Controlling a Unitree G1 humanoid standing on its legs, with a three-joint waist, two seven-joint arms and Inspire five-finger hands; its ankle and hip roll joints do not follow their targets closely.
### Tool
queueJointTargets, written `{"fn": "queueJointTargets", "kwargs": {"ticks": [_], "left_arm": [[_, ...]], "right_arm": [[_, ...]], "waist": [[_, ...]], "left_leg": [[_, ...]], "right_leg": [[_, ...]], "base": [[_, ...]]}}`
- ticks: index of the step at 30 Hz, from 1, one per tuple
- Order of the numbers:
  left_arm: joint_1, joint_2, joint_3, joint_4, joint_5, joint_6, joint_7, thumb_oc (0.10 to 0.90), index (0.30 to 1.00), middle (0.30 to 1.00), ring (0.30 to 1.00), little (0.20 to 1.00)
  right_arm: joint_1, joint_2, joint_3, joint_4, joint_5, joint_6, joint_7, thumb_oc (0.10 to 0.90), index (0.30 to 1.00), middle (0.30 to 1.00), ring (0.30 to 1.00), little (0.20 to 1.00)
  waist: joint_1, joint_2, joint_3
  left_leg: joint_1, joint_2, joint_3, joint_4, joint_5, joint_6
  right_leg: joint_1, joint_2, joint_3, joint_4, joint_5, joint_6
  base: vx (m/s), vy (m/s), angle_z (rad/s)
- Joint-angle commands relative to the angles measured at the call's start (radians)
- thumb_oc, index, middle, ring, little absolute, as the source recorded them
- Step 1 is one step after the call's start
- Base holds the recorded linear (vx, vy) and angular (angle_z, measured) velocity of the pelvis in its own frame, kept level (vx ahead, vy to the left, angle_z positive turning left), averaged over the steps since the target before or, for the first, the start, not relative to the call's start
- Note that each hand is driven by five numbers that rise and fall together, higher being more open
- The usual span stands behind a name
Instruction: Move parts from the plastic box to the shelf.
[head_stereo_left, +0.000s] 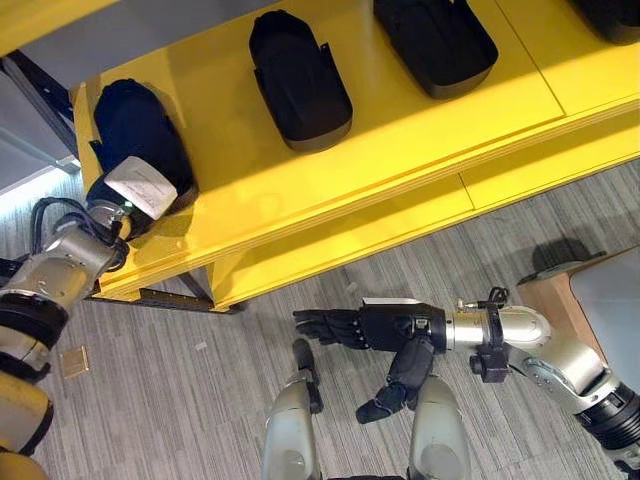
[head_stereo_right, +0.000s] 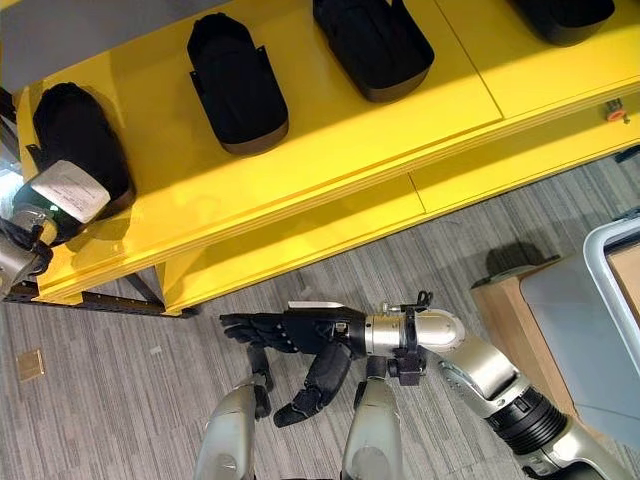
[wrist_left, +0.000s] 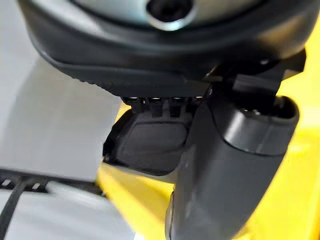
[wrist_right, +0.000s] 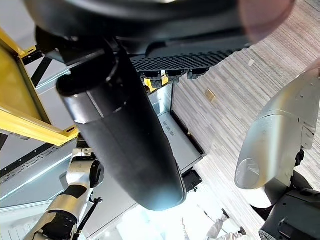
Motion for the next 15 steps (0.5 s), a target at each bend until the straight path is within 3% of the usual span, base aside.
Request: {"fn": "queueJointTargets", "kwargs": {"ticks": [1, 7, 15], "left_arm": [[-0.029, 0.006, 0.047, 0.077, 0.09, 0.083, 0.049, 0.9, 1.0, 1.0, 1.0, 1.0], [-0.094, -0.011, 0.018, 0.074, 0.142, 0.092, 0.098, 0.9, 1.0, 1.0, 1.0, 1.0], [-0.133, -0.024, 0.005, 0.059, 0.104, 0.098, 0.122, 0.9, 1.0, 1.0, 1.0, 1.0]], "right_arm": [[-0.041, 0.047, -0.015, -0.097, 0.076, -0.051, 0.021, 0.9, 1.0, 1.0, 1.0, 1.0], [-0.047, 0.049, -0.012, -0.095, 0.088, -0.04, 0.026, 0.9, 1.0, 1.0, 1.0, 1.0], [-0.039, 0.052, -0.02, -0.089, 0.081, -0.036, 0.039, 0.9, 1.0, 1.0, 1.0, 1.0]], "waist": [[-0.002, -0.025, -0.073], [-0.011, -0.028, -0.078], [-0.016, -0.032, -0.08]], "left_leg": [[0.01, 0.009, -0.011, 0.038, -0.057, -0.013], [0.011, 0.013, -0.006, 0.042, -0.058, -0.014], [0.013, 0.012, -0.005, 0.043, -0.059, -0.013]], "right_leg": [[0.047, -0.027, -0.025, -0.066, 0.048, 0.014], [0.043, -0.029, -0.023, -0.06, 0.048, 0.013], [0.042, -0.03, -0.021, -0.058, 0.05, 0.013]], "base": [[0.0, 0.0, 0.0], [0.0, 0.0, 0.0], [0.0, 0.0, 0.0]]}}
